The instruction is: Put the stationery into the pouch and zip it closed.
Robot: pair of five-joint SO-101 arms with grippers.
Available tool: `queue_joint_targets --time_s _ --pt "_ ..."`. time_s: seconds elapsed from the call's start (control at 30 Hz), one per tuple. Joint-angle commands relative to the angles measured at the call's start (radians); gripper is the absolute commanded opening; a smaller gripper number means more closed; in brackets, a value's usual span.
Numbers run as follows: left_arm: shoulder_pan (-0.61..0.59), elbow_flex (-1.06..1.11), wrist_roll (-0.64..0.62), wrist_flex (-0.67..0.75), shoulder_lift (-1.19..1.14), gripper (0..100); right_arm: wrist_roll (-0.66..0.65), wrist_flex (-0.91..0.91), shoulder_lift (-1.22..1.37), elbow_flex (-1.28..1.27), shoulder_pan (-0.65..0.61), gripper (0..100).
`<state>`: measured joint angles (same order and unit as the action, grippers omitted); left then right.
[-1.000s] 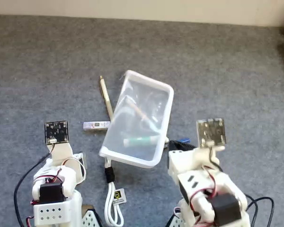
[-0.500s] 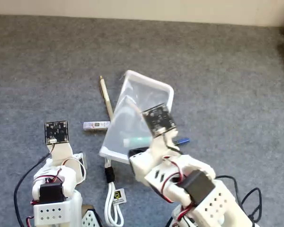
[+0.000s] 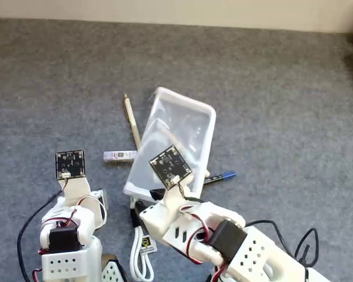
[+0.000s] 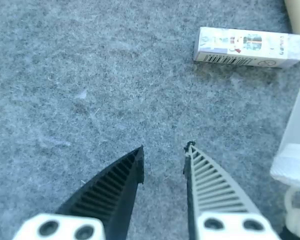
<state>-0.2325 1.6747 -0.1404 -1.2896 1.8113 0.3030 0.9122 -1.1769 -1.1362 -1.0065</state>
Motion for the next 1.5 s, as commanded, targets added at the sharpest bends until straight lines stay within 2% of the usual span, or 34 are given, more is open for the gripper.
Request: queue_joint_targets --time_s 0.0,0.2,0.37,0.63,0.9,1.47 --pt "-0.007 0.021 -0.005 -0.003 0.008 13 0.031 -0.024 0.068 0.016 -0.021 14.2" --pt "-0.007 0.021 -0.005 -0.003 0.008 13 0.098 -0.107 0.266 0.042 -0.022 14.2" --pt "-0.007 0.021 -0.005 -0.003 0.008 13 0.098 -0.202 0.378 0.044 -0.024 14.2" --pt "-0.007 0.021 -0.005 -0.003 0.008 13 0.1 -0.259 0.518 0.044 -0.114 14.2" --pt "-0.007 0.021 -0.005 -0.003 0.008 13 0.1 -0.346 0.647 0.044 -0.11 14.2" --pt "-0.007 0.021 -0.005 -0.003 0.008 13 0.1 -0.437 0.705 0.038 -0.108 14.1"
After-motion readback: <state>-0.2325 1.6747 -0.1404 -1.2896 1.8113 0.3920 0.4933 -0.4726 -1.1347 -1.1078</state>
